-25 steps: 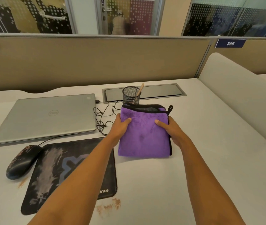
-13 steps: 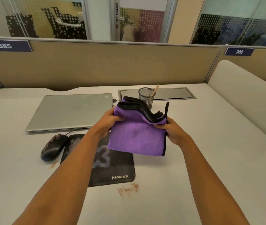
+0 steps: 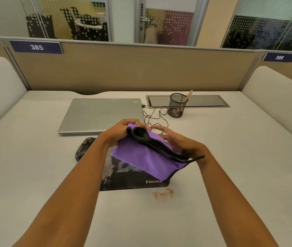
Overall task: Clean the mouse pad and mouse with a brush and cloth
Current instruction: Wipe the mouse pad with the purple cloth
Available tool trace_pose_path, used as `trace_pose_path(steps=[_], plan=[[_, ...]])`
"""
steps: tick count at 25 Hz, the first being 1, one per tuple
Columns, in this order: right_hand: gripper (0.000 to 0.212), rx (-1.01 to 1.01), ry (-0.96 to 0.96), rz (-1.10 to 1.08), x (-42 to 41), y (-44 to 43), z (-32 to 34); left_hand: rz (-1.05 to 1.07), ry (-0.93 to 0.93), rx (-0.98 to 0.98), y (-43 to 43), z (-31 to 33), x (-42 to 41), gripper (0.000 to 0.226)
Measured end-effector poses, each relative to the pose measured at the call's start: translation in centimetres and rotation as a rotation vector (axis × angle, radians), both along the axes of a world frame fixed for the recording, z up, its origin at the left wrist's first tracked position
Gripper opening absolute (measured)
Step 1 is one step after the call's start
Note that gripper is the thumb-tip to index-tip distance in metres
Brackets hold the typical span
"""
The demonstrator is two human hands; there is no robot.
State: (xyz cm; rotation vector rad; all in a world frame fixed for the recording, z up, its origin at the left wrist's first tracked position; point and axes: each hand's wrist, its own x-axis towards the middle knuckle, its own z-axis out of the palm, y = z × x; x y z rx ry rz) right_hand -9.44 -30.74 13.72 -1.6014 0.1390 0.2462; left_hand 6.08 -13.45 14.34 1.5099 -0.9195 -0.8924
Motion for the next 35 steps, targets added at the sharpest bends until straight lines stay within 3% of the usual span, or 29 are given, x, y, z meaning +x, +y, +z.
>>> trace_pose_path(steps=[2, 9, 11, 14, 17, 19, 23, 26, 29, 32, 35], plan=[[0.08, -0.19, -0.014, 0.048, 1.1, 2.7, -0.7, 0.01, -0.014, -0.011, 0.3, 0.1, -0.2, 0.045], [0.045, -0.299, -0.062, -0.336, 2.1, 5.8, -0.6, 0.351, -0.236, -0.105, 2.2, -1.0, 0.6, 0.037], [0.051, -0.567, -0.08, -0.48, 3.0, 6.1, 0.1, 0.518, -0.299, -0.094, 3.4, -2.2, 0.8, 0.027], [0.061, -1.261, -0.011, -0.578, 5.1, 7.6, -0.2, 0.774, -0.472, 0.055, 5.5, -5.4, 0.5, 0.023], [0.073, -1.54, -0.001, -0.425, 7.0, 9.8, -2.8, 0.875, -0.637, 0.168, 7.7, -8.6, -0.4, 0.022], [0.075, -1.57, 0.09, -0.278, 7.8, 11.4, -5.0, 0.836, -0.758, 0.225, 8.9, -10.4, -1.3, 0.023], [0.073, -1.411, 0.264, -0.066, 7.8, 15.0, -7.4, 0.745, -0.962, 0.311, 10.7, -12.7, -2.5, 0.029], [0.058, -1.306, 0.14, -0.008, 7.6, 14.0, -6.3, 0.742, -0.907, 0.339, 11.6, -13.3, -3.0, 0.025], [0.052, -1.338, -0.014, -0.039, 7.8, 11.4, -5.9, 0.726, -0.852, 0.363, 12.0, -13.6, -3.1, 0.032], [0.061, -1.239, 0.102, -0.048, 7.8, 11.6, -8.1, 0.699, -0.809, 0.455, 12.0, -13.8, -3.1, 0.04], [0.069, -1.288, 0.15, -0.046, 7.9, 12.5, -9.7, 0.689, -0.787, 0.51, 11.9, -13.9, -3.1, 0.044]])
